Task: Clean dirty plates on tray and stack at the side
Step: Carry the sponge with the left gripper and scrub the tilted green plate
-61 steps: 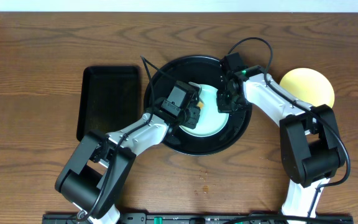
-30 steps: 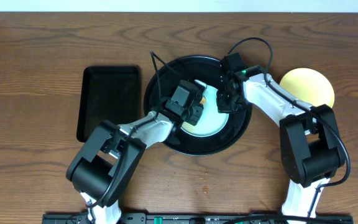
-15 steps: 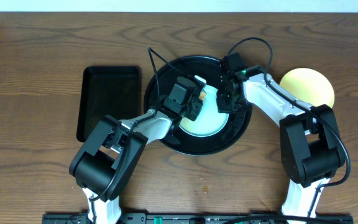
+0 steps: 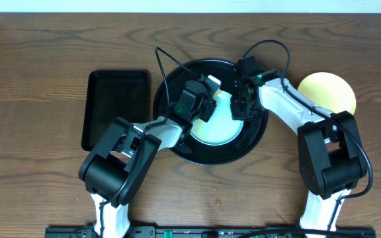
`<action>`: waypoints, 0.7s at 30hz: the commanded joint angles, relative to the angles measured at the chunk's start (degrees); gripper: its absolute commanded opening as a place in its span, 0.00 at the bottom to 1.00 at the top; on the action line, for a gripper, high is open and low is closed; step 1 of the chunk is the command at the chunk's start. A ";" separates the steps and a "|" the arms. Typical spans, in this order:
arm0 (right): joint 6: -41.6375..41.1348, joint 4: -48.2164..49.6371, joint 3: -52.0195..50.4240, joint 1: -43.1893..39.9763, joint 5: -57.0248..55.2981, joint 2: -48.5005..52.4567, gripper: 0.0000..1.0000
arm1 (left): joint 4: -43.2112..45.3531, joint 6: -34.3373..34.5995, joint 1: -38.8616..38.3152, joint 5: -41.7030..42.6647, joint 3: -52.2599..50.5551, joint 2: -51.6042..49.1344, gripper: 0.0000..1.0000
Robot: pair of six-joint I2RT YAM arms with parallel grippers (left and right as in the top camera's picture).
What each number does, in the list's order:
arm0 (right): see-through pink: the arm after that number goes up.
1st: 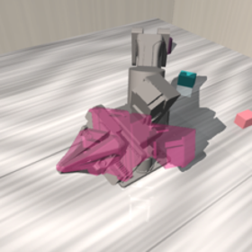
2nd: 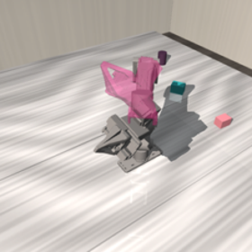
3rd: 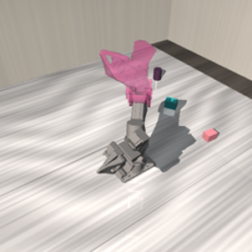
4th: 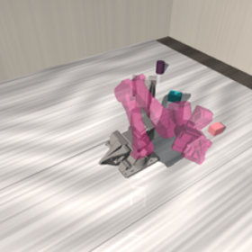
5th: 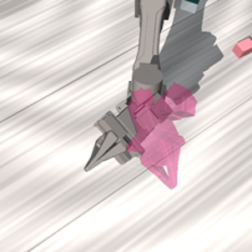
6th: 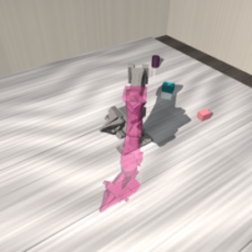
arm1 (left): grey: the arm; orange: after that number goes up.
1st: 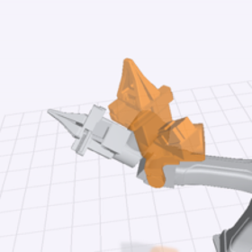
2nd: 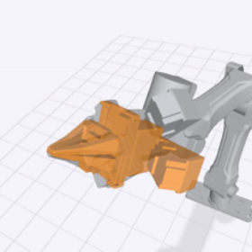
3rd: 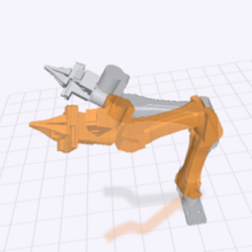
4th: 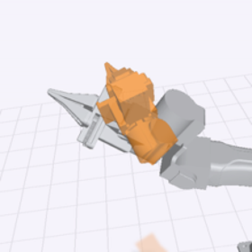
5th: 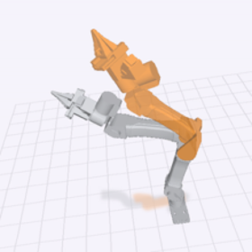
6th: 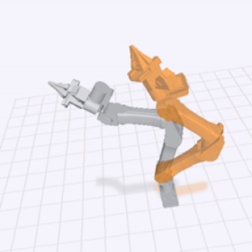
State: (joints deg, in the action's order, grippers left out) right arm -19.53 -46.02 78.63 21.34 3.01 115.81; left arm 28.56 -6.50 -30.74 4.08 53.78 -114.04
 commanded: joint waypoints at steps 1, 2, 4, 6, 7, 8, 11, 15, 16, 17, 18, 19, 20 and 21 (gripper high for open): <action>-0.17 -0.42 -1.14 0.07 -1.29 0.59 0.01 | 1.31 -1.46 0.96 -2.23 -0.66 -1.27 0.08; -0.17 -0.37 -1.14 0.07 -1.31 0.59 0.01 | 2.21 -1.46 0.96 -2.23 -0.63 -1.27 0.08; -0.17 -0.15 -1.14 0.07 -1.31 0.59 0.01 | 4.79 -1.46 0.96 -2.23 -0.61 -1.27 0.08; -0.17 0.17 -1.14 0.07 -1.29 0.59 0.01 | 8.15 -1.44 0.96 -2.23 -0.61 -1.22 0.08; -0.17 0.20 -1.14 0.07 -1.31 0.59 0.01 | 8.92 -1.42 0.96 -2.23 -0.61 -1.22 0.08; -0.17 0.22 -1.14 0.07 -1.31 0.59 0.01 | 9.07 -1.42 0.96 -2.21 -0.61 -1.22 0.07; -0.17 0.17 -1.14 0.07 -1.29 0.59 0.01 | 6.32 -1.40 0.94 -2.21 -0.61 -1.27 0.08; -0.17 0.22 -1.14 0.07 -1.31 0.59 0.01 | 0.39 -1.40 0.94 -2.21 -0.63 -1.42 0.08; -0.17 0.24 -1.14 0.07 -1.31 0.59 0.01 | -1.33 -1.40 0.94 -2.21 -0.63 -1.49 0.07; -0.17 0.26 -1.14 0.07 -1.33 0.59 0.01 | -2.95 -1.38 0.94 -2.21 -0.63 -1.55 0.08; -0.17 0.33 -1.14 0.07 -1.36 0.59 0.01 | -4.59 -1.38 0.94 -2.19 -0.66 -1.55 0.08; -0.17 0.37 -1.14 0.07 -1.40 0.59 0.01 | -5.51 -1.38 0.94 -2.19 -0.68 -1.55 0.08; -0.17 0.42 -1.14 0.07 -1.46 0.59 0.01 | -6.78 -1.36 0.94 -2.19 -0.68 -1.53 0.08; -0.17 0.44 -1.14 0.07 -1.49 0.59 0.01 | -7.89 -1.33 0.94 -2.19 -0.68 -1.36 0.08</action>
State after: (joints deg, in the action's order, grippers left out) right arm -19.51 -45.76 78.63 21.34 2.98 115.81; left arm 24.75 -7.55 -30.15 2.79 54.63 -113.86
